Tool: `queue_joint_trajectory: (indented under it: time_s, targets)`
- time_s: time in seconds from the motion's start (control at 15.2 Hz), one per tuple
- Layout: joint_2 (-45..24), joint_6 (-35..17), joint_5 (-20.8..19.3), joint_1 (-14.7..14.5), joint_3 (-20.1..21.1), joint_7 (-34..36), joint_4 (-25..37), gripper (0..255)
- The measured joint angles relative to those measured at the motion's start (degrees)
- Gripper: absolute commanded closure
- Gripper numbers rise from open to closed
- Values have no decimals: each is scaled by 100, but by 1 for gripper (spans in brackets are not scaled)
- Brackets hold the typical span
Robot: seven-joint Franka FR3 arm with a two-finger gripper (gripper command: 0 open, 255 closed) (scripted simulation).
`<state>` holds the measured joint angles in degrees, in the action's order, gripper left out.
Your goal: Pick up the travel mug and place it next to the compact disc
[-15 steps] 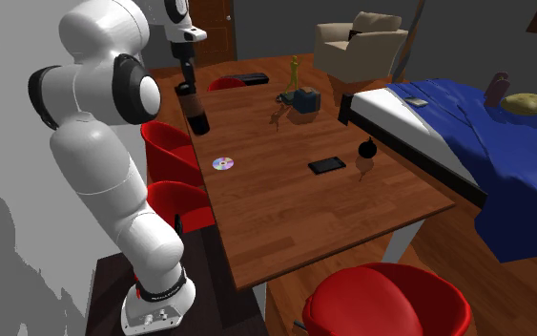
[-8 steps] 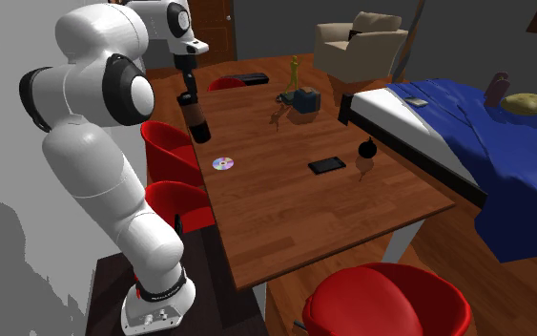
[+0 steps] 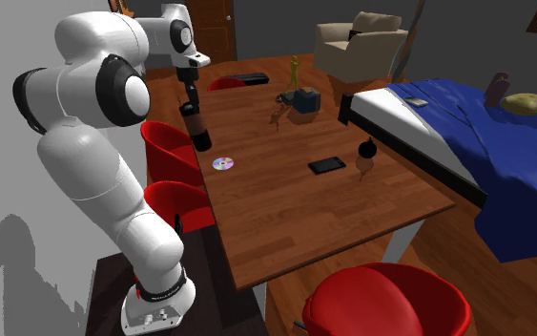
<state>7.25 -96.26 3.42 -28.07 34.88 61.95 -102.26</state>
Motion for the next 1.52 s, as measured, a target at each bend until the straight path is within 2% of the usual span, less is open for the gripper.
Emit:
queue_joint_trajectory:
  time_s: [1.52]
  targets:
    - [-171, -1776, -68, -40, 97, 71, -1633, 255]
